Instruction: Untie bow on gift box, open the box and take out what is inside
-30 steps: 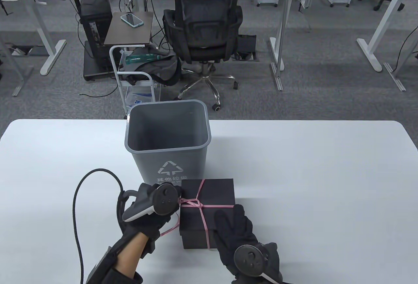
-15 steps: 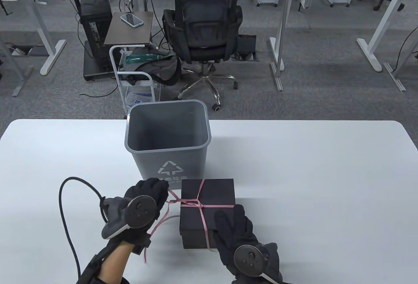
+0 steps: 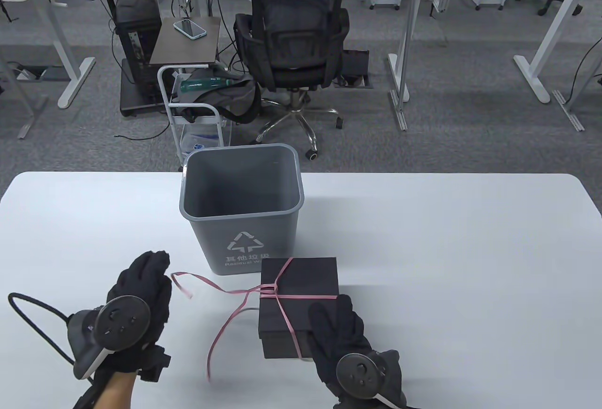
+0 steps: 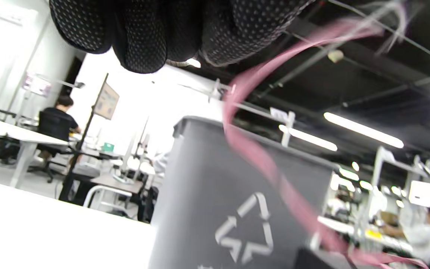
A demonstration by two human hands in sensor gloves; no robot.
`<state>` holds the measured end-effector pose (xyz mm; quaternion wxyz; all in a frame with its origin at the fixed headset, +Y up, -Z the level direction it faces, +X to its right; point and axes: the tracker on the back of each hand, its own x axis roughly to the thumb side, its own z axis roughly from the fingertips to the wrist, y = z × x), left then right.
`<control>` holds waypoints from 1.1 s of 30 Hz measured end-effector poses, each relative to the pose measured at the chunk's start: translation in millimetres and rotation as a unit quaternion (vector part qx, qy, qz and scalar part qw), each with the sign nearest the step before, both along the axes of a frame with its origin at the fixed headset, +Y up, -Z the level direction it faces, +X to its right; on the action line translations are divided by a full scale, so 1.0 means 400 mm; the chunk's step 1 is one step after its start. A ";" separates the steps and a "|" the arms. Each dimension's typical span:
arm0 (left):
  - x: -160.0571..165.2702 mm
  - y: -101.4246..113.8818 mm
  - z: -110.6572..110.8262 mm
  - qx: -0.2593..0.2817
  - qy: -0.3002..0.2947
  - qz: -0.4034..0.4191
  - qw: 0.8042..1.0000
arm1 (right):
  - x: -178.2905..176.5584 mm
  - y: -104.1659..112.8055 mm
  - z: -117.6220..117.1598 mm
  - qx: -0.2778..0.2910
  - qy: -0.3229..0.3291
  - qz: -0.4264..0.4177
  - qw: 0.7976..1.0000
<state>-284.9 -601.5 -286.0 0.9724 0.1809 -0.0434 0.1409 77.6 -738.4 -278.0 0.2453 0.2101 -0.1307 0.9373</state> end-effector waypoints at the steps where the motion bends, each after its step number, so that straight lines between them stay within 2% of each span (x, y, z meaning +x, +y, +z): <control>1: 0.019 0.000 0.006 0.001 -0.001 -0.014 1.000 | 0.000 0.000 0.000 0.000 0.000 0.000 1.000; 6: 0.112 -0.011 -0.018 -0.024 -0.062 -0.032 0.997 | 0.000 0.000 -0.001 -0.001 0.000 -0.001 1.000; 10: 0.213 -0.055 -0.062 -0.071 -0.119 -0.023 0.990 | 0.000 0.000 -0.001 -0.002 0.000 -0.001 1.000; 12: 0.258 -0.073 -0.080 -0.082 -0.129 -0.028 0.988 | 0.001 0.000 -0.001 -0.002 0.000 -0.001 1.000; 15: 0.315 -0.091 -0.123 -0.106 -0.113 -0.092 0.984 | 0.000 0.000 -0.001 -0.002 0.000 -0.002 1.000; 18: 0.339 -0.101 -0.161 -0.127 -0.093 -0.055 0.986 | 0.001 0.000 -0.002 -0.004 0.001 -0.003 1.000; 20: 0.358 -0.103 -0.189 -0.181 -0.085 -0.025 0.980 | 0.001 0.000 -0.002 -0.004 0.002 -0.003 1.000; 24: 0.404 -0.101 -0.226 -0.271 -0.023 -0.111 0.956 | 0.001 0.001 -0.001 -0.005 0.002 -0.002 1.000; 29: 0.427 -0.088 -0.251 -0.269 0.008 -0.116 0.956 | 0.000 0.001 -0.001 -0.005 0.002 -0.001 1.000; 33: 0.445 -0.084 -0.246 -0.210 0.003 -0.197 0.958 | -0.001 0.001 0.000 -0.004 0.002 0.001 1.000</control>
